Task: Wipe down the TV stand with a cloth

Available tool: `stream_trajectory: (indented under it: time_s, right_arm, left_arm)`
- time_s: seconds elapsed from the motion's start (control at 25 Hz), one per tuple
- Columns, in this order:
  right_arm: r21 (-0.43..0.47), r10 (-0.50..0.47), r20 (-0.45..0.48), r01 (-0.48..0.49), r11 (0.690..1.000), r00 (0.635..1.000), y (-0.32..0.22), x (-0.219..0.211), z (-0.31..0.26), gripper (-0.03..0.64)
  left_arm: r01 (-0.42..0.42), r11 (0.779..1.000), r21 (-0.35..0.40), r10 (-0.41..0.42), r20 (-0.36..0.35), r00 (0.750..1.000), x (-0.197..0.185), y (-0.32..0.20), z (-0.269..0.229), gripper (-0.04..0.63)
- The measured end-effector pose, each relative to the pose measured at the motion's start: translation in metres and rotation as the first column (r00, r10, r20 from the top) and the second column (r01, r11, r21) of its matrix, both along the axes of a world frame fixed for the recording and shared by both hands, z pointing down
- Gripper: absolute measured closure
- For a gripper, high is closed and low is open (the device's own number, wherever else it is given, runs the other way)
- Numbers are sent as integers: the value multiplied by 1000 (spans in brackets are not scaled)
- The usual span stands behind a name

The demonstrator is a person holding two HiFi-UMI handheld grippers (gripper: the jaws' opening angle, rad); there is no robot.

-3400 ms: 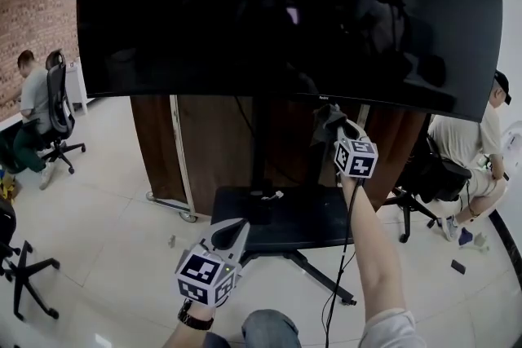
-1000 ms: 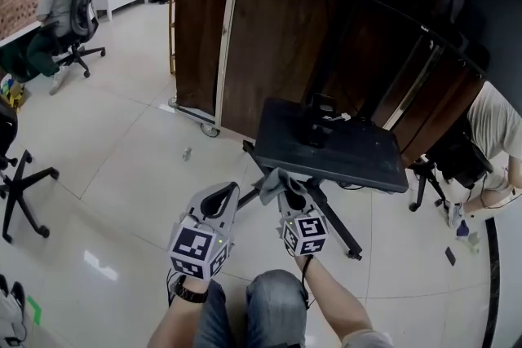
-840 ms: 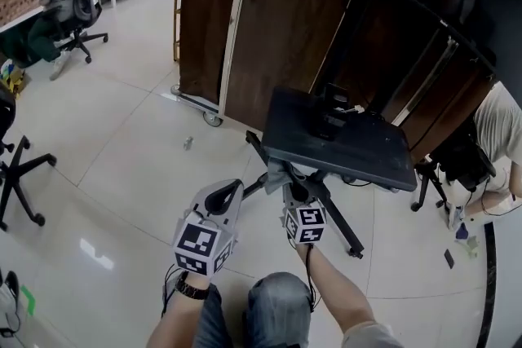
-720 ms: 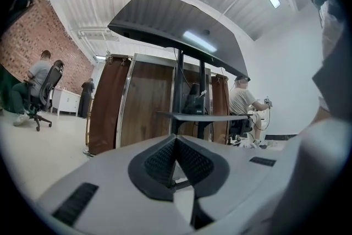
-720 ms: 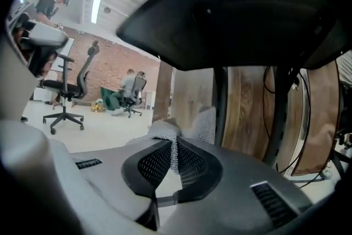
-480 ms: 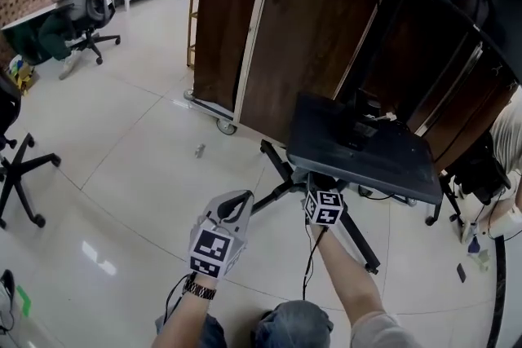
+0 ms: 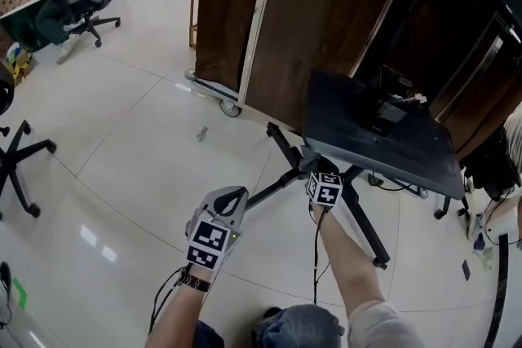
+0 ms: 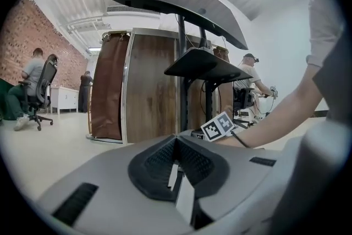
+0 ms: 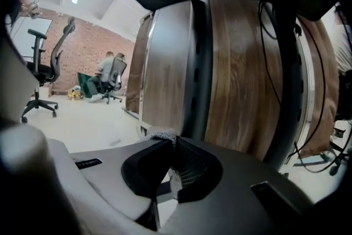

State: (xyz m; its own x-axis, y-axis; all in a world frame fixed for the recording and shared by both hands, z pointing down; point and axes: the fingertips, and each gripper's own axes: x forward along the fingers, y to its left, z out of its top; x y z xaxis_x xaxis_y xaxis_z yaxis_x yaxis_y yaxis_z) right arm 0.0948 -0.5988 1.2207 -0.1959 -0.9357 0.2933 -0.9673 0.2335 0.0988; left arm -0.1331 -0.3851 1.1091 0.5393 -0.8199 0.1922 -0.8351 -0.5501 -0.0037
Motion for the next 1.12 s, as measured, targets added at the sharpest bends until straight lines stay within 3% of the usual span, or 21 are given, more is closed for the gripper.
stream_trajectory:
  time_s: [0.2, 0.36, 0.52, 0.64, 0.76, 0.88, 0.92, 0.96, 1.0, 1.04, 1.12]
  right_arm:
    - [-179, -90, -17, 85, 980, 996, 26, -38, 94, 612]
    - [-225, -159, 69, 170, 959, 985, 53, -78, 115, 612]
    - [-288, -276, 96, 292, 912, 956, 91, -134, 143, 612]
    - [-294, -345, 153, 376, 879, 926, 120, -180, 149, 612]
    - [-306, -455, 216, 502, 809, 864, 170, -230, 152, 612]
    - [-315, -620, 255, 670, 672, 742, 239, -278, 150, 612]
    - [-298, -660, 274, 714, 634, 700, 257, -287, 143, 612]
    - [-263, -682, 286, 740, 619, 673, 270, -289, 131, 612]
    - [-213, -689, 279, 742, 635, 669, 274, -281, 115, 612]
    - [-150, -677, 248, 718, 680, 693, 272, -264, 94, 612]
    - [-11, -585, 151, 593, 805, 797, 250, -203, 47, 614]
  left_arm:
    - [-18, 996, -91, 14, -43, 999, -5, 20, 49, 572]
    - [6, 995, -95, -10, -41, 999, -18, 32, 53, 572]
    - [60, 992, -107, -70, -85, 994, -40, 40, 50, 572]
    - [74, 991, -110, -82, -64, 995, -50, 48, 53, 572]
    - [78, 991, -106, -82, -31, 996, -56, 57, 55, 572]
    - [65, 990, -126, -69, -24, 997, -58, 60, 59, 572]
    - [59, 990, -132, -63, -31, 998, -56, 58, 59, 572]
    - [46, 990, -134, -52, -43, 998, -50, 55, 58, 572]
    - [24, 991, -131, -33, -61, 998, -39, 51, 56, 572]
    - [-6, 992, -125, -4, -81, 997, -24, 47, 53, 572]
    - [-85, 991, -103, 74, -107, 992, 17, 40, 44, 572]
